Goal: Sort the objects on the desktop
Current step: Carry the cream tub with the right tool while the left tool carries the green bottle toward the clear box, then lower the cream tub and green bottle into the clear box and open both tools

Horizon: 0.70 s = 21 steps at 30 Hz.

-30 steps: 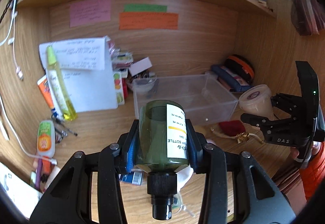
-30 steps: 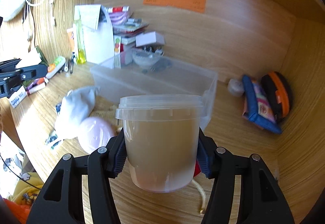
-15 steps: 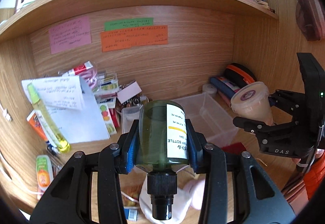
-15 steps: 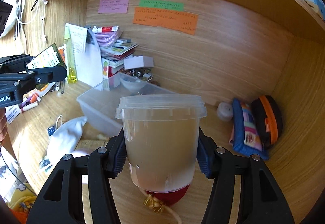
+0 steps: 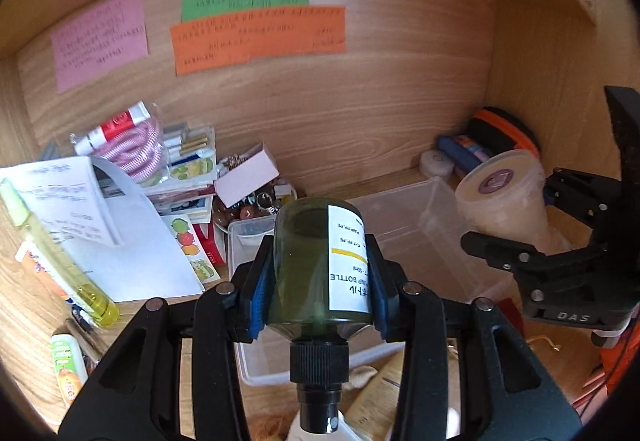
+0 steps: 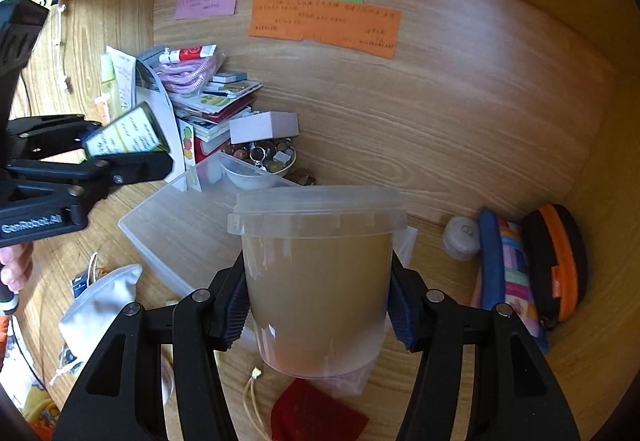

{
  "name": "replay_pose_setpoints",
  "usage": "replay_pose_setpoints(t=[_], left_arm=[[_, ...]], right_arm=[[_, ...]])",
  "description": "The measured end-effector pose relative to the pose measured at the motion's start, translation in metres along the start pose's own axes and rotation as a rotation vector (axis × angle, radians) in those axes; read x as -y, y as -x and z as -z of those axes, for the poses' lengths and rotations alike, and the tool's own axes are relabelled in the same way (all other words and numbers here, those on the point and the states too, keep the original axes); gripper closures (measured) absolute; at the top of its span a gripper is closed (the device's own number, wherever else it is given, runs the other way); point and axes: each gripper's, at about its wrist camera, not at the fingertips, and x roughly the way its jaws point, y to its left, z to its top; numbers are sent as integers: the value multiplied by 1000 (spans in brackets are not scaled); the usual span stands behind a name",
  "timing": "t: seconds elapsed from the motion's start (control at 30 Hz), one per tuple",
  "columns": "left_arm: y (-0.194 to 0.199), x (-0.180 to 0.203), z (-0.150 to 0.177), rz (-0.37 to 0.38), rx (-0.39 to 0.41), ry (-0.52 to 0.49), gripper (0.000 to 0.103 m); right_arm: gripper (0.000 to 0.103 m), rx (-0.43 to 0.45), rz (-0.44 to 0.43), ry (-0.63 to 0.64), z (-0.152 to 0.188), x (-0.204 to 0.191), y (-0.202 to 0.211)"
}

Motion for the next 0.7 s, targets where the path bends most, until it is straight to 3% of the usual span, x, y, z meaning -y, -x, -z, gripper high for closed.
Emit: replay_pose_setpoints(t=[0.3, 0.7], left_arm=[[-55, -15, 3, -9, -99, 3, 62], [-106, -17, 5, 32, -211, 6, 62]], right_arm=[[49, -55, -29, 10, -8, 7, -43], [49, -165, -30, 54, -2, 7, -87]])
